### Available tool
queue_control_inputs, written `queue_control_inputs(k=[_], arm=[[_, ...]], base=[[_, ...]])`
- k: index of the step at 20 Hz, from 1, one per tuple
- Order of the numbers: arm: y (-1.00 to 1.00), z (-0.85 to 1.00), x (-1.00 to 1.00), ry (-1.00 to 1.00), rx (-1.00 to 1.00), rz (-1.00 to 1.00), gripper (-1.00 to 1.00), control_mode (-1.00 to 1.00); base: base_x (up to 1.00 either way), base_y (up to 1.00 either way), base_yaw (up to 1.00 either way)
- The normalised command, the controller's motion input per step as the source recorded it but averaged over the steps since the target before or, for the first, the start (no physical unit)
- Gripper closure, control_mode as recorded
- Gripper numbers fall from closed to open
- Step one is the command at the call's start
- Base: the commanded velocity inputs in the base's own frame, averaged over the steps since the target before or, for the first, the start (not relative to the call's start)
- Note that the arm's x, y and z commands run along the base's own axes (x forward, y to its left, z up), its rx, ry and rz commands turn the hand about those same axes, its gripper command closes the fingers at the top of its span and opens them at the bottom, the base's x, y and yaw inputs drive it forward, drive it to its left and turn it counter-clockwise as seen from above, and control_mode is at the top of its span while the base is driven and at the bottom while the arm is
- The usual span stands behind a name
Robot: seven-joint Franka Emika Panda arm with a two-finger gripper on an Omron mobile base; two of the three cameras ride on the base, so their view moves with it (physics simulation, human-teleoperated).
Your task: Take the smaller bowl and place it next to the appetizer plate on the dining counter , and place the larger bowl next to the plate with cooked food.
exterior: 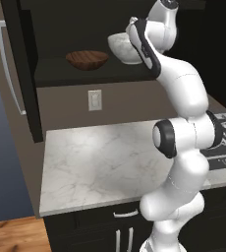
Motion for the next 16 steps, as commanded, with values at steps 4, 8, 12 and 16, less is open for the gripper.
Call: queue_control_inputs(k=[4,8,12,16], arm=[[0.0,0.0,-0.06,0.0,0.0,0.0,1.0,-1.0],[0.03,-0.29,-0.9,-0.07,0.0,0.0,1.0,-1.0],[0.16,-0.2,-1.0,-0.04,0.0,0.06,1.0,-1.0],[0.21,-0.03,-1.0,-0.18,0.0,0.11,1.0,-1.0]], base=[[0.0,0.0,0.0],[0.0,0.0,0.0],[0.0,0.0,0.0],[0.0,0.0,0.0]])
